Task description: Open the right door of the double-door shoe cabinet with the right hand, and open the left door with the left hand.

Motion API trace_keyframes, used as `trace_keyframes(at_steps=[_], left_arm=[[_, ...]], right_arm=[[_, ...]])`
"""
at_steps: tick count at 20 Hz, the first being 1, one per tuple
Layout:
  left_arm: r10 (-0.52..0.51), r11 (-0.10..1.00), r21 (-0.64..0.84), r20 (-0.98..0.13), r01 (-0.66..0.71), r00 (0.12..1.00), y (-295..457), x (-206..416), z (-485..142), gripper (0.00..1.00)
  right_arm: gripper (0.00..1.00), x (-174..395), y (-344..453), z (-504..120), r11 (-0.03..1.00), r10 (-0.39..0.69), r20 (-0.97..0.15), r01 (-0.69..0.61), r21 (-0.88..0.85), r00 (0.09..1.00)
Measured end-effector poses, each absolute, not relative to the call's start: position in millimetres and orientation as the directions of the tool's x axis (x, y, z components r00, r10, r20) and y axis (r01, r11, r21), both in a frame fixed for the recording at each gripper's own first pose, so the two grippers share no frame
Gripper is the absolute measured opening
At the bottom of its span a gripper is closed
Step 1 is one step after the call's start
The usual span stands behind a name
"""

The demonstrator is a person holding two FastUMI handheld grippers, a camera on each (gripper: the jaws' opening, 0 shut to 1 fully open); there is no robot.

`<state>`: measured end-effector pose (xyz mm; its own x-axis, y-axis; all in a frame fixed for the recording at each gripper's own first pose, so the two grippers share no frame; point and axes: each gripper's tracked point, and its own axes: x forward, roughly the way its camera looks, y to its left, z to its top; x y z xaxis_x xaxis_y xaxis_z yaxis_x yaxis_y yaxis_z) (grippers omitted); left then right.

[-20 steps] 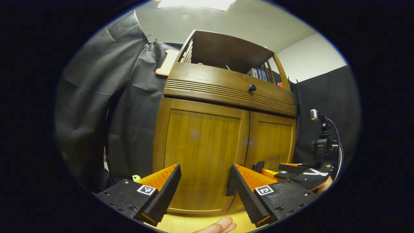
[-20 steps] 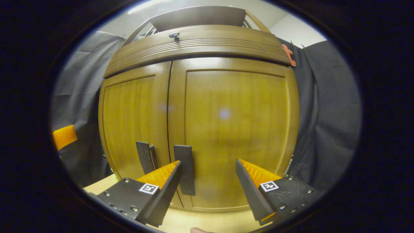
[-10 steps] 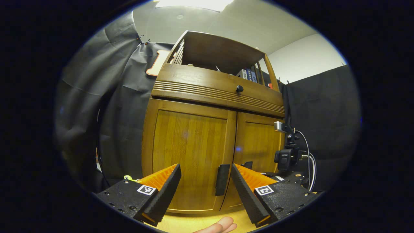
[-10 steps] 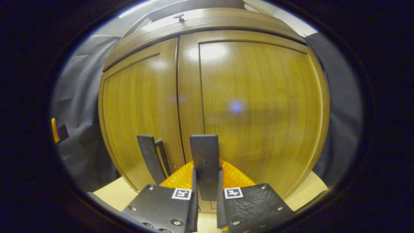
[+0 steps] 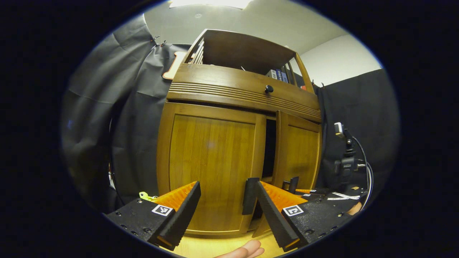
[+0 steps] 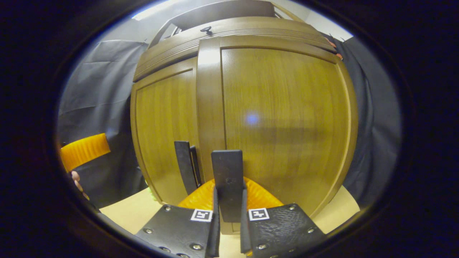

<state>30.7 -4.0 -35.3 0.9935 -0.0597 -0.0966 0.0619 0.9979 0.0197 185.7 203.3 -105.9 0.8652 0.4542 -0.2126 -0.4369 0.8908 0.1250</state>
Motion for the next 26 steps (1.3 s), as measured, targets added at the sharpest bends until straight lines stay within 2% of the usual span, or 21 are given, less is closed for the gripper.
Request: trace_keyframes(at_steps=[2,3,11,12,14,17,18,19,21,22,23,26], left_arm=[[-0.056,0.998,0.026,-0.100,0.059,0.993,-4,32,-38,0.92],[-0.054,0.998,0.027,-0.103,0.057,0.993,-5,33,-40,0.95],[-0.059,0.998,0.015,-0.103,0.061,0.993,-13,25,-38,0.95],[-0.054,0.998,0.018,-0.100,0.056,0.994,-14,23,-37,0.99],[-0.046,0.999,0.012,-0.100,0.047,0.994,-15,18,-36,0.95],[-0.047,0.999,0.008,-0.104,0.048,0.994,-23,10,-36,0.99],[-0.045,0.999,0.009,-0.103,0.046,0.994,-27,8,-35,0.92],[-0.047,0.999,0.010,-0.101,0.048,0.994,-31,5,-35,0.95],[-0.049,0.999,0.018,-0.096,0.051,0.994,-37,0,-36,0.95],[-0.056,0.998,0.024,-0.093,0.058,0.994,-42,-2,-35,0.92],[-0.065,0.997,0.032,-0.089,0.068,0.994,-48,-6,-35,0.99],[-0.068,0.995,0.065,-0.075,0.073,0.995,-54,-9,-35,0.92]], right_arm=[[0.22,187,204,-106,0.886,0.463,-0.209,-0.446,0.126,0.861],[0.22,186,204,-107,0.884,0.468,-0.205,-0.450,0.129,0.860],[0.22,181,201,-93,0.872,0.489,-0.187,-0.469,0.142,0.852],[0.21,179,200,-90,0.871,0.491,-0.185,-0.471,0.142,0.851],[0.22,176,198,-84,0.868,0.494,-0.182,-0.474,0.146,0.850],[0.22,169,193,-74,0.868,0.496,-0.178,-0.476,0.143,0.850],[0.22,170,190,-73,0.868,0.495,-0.178,-0.476,0.142,0.850],[0.22,169,186,-74,0.868,0.495,-0.178,-0.475,0.145,0.851],[0.22,165,180,-74,0.870,0.492,-0.177,-0.473,0.142,0.852],[0.22,164,177,-72,0.871,0.489,-0.177,-0.470,0.143,0.854],[0.22,162,175,-72,0.872,0.486,-0.178,-0.464,0.154,0.856],[0.22,158,168,-69,0.877,0.479,-0.175,-0.458,0.148,0.860]])
